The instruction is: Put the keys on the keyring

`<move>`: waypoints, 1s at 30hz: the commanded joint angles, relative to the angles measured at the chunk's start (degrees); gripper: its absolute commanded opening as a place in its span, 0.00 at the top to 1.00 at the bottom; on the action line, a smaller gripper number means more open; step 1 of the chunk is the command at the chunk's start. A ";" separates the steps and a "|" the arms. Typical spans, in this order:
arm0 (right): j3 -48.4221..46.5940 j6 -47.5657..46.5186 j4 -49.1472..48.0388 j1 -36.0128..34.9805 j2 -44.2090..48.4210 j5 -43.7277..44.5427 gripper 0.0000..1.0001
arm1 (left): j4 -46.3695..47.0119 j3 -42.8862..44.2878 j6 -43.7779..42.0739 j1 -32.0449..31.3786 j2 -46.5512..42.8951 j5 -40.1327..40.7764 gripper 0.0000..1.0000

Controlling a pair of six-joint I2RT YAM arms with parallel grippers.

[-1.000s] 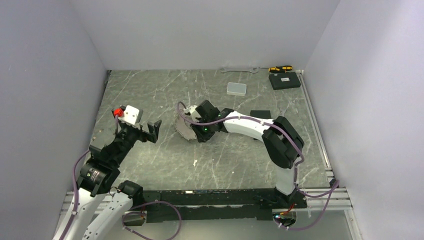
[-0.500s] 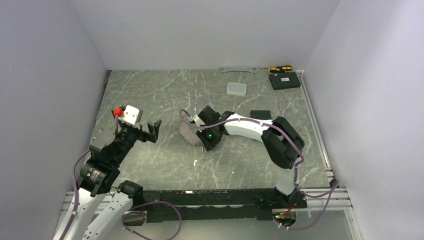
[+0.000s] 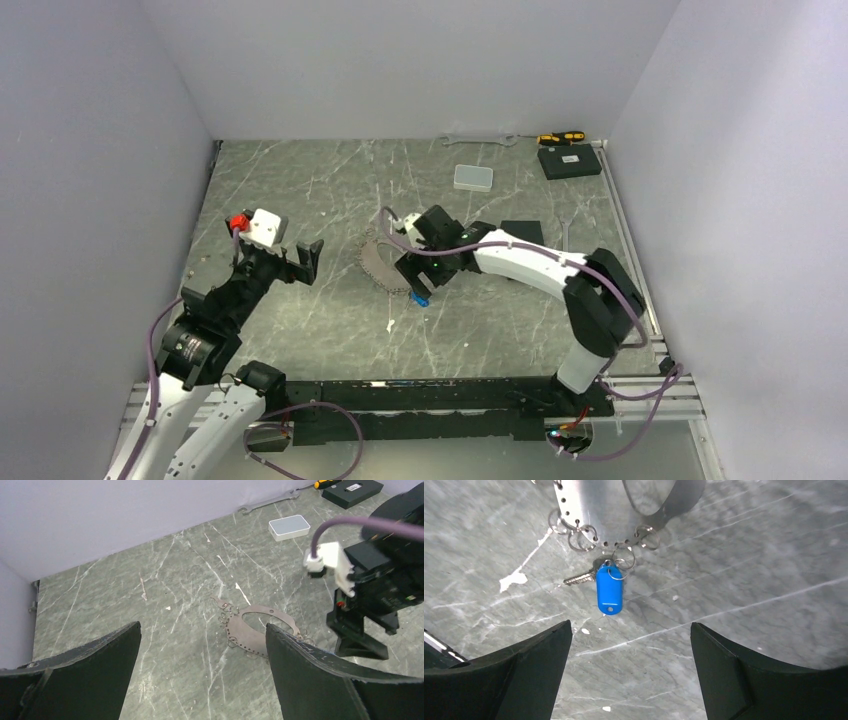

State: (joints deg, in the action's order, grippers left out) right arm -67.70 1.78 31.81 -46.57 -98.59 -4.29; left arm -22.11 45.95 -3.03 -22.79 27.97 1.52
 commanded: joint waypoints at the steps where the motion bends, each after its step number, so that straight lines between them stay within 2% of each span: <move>1: 1.73 1.56 -7.38 0.15 6.71 2.26 0.08 | 0.42 0.10 -1.27 0.24 0.15 1.43 0.02; 7: 5.43 6.94 -16.82 -1.95 9.37 -2.06 0.20 | 0.66 -0.03 -1.45 0.25 -0.37 1.65 0.02; 14: 8.51 10.84 -23.14 -5.26 5.89 -9.71 0.37 | 0.59 0.02 -1.61 0.21 0.46 1.88 0.01; 21: 11.60 13.42 -28.62 -6.07 3.53 -11.98 0.38 | 0.27 0.12 -1.46 0.25 0.59 2.29 0.02; 30: 12.65 13.23 -29.74 -6.00 -0.29 -10.03 0.39 | 0.22 0.11 -1.36 0.28 0.68 2.39 0.02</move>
State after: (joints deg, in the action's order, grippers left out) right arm -55.83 14.50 5.30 -52.60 -98.19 -15.09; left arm -22.22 45.93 -3.66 -22.79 28.29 2.96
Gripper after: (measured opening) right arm 0.614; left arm 0.985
